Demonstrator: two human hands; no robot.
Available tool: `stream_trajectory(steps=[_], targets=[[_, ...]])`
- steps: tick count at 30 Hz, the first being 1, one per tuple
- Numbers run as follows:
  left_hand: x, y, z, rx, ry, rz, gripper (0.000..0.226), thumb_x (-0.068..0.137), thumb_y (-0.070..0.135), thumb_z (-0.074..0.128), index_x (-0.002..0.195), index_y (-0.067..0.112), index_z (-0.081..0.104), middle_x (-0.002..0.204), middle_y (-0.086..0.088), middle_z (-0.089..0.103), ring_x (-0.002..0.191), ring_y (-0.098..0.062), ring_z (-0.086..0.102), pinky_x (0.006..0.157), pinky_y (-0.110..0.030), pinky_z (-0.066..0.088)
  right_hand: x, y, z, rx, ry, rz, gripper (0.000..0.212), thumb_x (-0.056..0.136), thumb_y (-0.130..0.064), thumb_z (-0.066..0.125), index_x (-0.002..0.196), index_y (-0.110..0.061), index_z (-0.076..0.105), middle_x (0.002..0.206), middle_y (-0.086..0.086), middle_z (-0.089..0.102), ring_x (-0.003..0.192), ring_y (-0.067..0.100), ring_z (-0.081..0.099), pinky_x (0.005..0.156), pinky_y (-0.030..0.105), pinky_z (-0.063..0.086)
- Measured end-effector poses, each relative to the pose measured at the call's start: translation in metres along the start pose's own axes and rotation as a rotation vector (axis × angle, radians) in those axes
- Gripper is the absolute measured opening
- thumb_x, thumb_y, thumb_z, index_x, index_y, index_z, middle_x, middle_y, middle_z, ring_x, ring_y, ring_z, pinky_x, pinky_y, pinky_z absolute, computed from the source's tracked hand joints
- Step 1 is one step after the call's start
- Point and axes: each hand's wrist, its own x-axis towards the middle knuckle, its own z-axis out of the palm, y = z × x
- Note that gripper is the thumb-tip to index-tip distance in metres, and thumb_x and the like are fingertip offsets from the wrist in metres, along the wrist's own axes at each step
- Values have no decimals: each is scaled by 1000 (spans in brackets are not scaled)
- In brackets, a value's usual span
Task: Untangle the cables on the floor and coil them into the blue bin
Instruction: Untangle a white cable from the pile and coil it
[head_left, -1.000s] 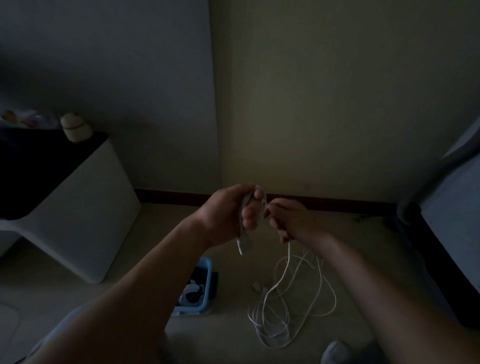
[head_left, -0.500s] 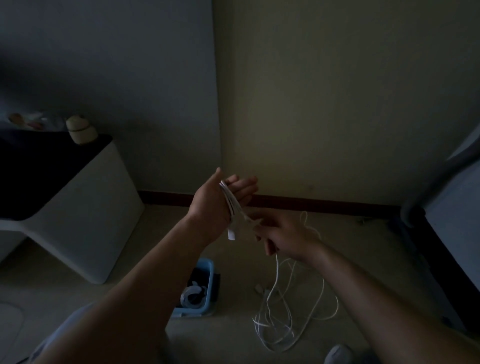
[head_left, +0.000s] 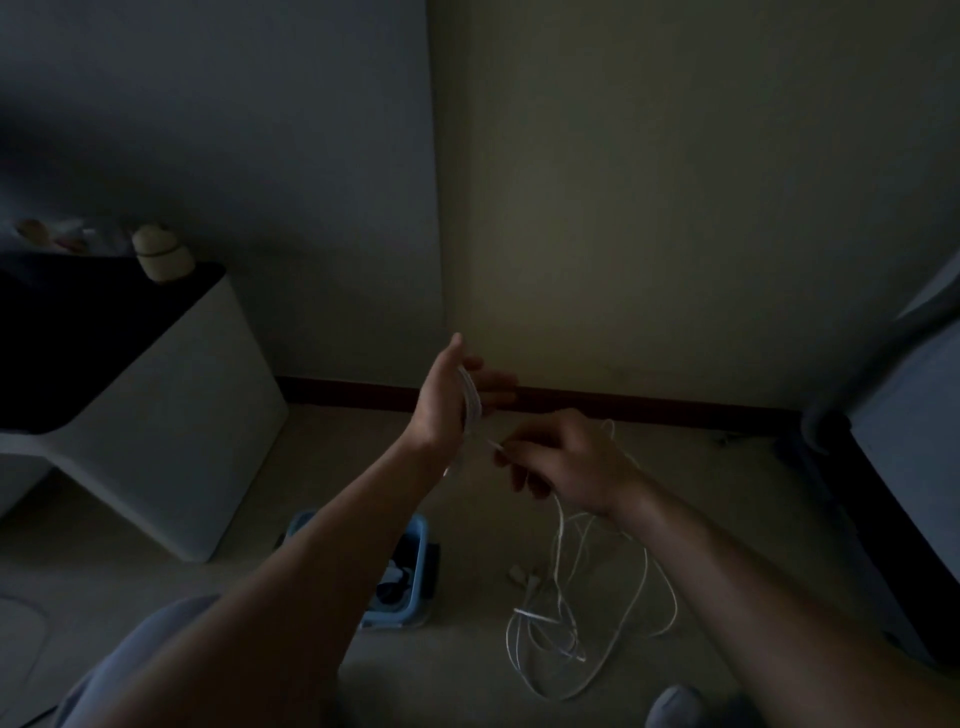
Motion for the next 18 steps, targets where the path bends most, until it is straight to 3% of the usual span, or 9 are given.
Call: stream_trajectory(steps=[4, 6, 7, 10, 11, 14, 18], targets=[[-2, -14, 9, 168, -83, 7, 66, 104, 48, 25, 131, -11, 37, 102, -31, 61, 87, -32, 64, 78, -35, 52, 2, -2, -4, 87, 57, -21, 30, 91, -18, 64, 62, -12, 68, 50, 2, 57, 49, 15, 55, 56, 30, 44], [-5, -18, 12, 185, -140, 7, 67, 104, 50, 28, 126, -11, 43, 91, -27, 58, 69, -22, 63, 60, -26, 50, 3, -3, -8, 222, 88, -3, 31, 86, -28, 64, 61, -10, 70, 54, 9, 56, 49, 18, 52, 52, 30, 44], [-7, -18, 14, 194, -193, -6, 71, 102, 56, 29, 122, -10, 47, 88, -25, 57, 65, -21, 62, 59, -27, 49, 2, -5, -11, 268, 95, 1, 34, 83, -32, 62, 65, -5, 71, 58, 14, 56, 50, 19, 52, 51, 29, 43], [-13, -13, 12, 353, -362, -98, 90, 99, 66, 10, 115, -9, 56, 83, -20, 61, 71, -38, 62, 58, -31, 49, 0, -7, -16, 303, 87, -37, 51, 80, -35, 60, 70, 15, 60, 59, 21, 52, 46, 22, 45, 45, 26, 36], [-15, -12, 12, 402, -418, -114, 94, 99, 64, 1, 113, -9, 59, 80, -17, 63, 70, -40, 62, 52, -28, 48, 0, -8, -17, 310, 99, -40, 47, 80, -33, 60, 67, 12, 59, 56, 19, 51, 44, 21, 44, 44, 26, 34], [-14, -10, 9, 515, -492, -140, 98, 94, 66, -7, 92, -4, 63, 70, -18, 65, 48, -23, 59, 38, -24, 38, 2, -7, -24, 335, 173, -27, 26, 84, -22, 64, 61, -9, 64, 54, 11, 50, 48, 20, 44, 48, 28, 33], [-13, -7, 6, 549, -473, -148, 97, 95, 64, -5, 89, -5, 61, 54, -18, 58, 33, -19, 39, 35, -24, 28, 5, -2, -30, 248, 215, -63, 26, 87, -28, 68, 65, -15, 66, 62, 15, 50, 56, 21, 45, 52, 27, 36]])
